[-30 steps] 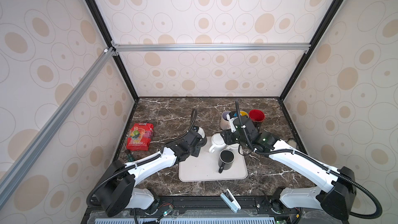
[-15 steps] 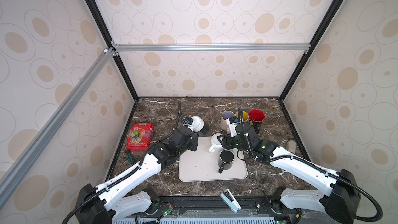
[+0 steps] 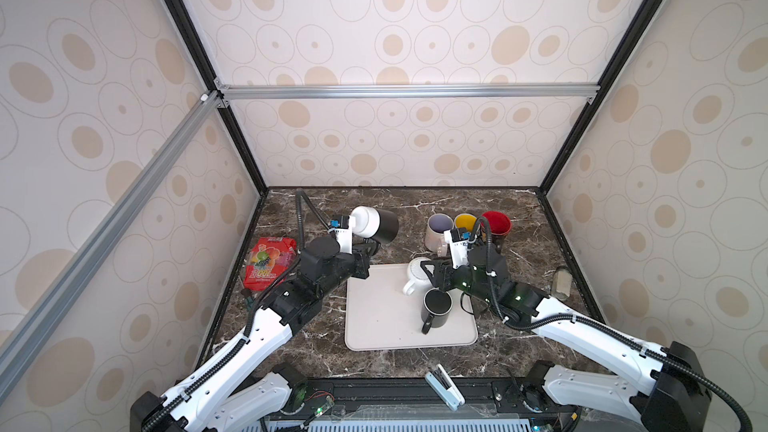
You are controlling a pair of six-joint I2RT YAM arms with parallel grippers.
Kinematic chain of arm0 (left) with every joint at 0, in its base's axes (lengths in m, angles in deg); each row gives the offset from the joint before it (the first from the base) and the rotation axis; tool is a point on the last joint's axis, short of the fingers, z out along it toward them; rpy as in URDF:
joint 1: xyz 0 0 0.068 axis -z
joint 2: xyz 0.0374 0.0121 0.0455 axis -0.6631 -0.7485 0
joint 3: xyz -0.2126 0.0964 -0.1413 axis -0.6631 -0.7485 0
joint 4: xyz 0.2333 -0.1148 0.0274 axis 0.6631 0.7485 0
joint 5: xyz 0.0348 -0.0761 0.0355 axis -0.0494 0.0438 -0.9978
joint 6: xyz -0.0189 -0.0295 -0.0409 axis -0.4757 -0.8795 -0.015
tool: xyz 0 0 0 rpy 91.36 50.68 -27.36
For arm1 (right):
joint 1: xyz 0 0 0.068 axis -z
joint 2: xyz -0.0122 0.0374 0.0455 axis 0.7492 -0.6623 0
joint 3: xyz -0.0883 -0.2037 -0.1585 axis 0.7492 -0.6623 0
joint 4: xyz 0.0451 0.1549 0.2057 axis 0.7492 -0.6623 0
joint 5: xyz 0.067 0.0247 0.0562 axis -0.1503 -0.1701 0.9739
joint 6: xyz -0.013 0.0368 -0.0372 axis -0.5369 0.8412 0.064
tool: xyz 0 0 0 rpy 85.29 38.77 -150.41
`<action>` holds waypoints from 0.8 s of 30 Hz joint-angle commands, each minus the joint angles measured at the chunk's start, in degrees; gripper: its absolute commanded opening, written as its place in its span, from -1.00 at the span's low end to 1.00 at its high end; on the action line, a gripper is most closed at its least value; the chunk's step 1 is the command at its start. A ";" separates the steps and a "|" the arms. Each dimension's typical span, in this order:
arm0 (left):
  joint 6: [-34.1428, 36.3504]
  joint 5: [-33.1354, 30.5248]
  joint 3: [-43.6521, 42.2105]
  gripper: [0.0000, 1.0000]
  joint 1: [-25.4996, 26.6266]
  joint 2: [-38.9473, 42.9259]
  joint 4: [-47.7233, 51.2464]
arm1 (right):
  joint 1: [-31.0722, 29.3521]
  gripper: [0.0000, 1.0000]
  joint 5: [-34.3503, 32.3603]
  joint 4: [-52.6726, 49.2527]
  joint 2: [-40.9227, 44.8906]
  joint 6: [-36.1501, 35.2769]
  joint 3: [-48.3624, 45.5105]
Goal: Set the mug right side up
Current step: 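Raise the grey mug high with the left gripper while the right gripper reaches toward it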
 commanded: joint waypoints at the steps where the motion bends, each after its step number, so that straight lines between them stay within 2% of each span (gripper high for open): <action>1: -6.89 10.30 -1.19 -1.00 -2.45 2.40 -18.65 | -0.04 0.02 4.44 9.94 1.77 0.98 -0.37; 4: -12.57 14.95 -3.63 -1.00 -4.19 2.78 -27.74 | 0.11 0.03 9.21 11.86 1.47 1.93 1.42; 7: -17.82 18.88 -5.83 -1.00 -4.90 2.08 -36.56 | 0.46 0.03 16.77 18.66 0.47 4.25 1.54; 11: -25.09 23.42 -8.63 -1.00 -5.16 0.80 -47.90 | 1.37 0.04 21.59 24.72 -1.76 7.82 2.89; 24: -35.53 27.52 -12.07 -1.00 -5.14 -2.89 -63.00 | 3.71 0.01 31.29 42.24 -9.22 17.82 6.34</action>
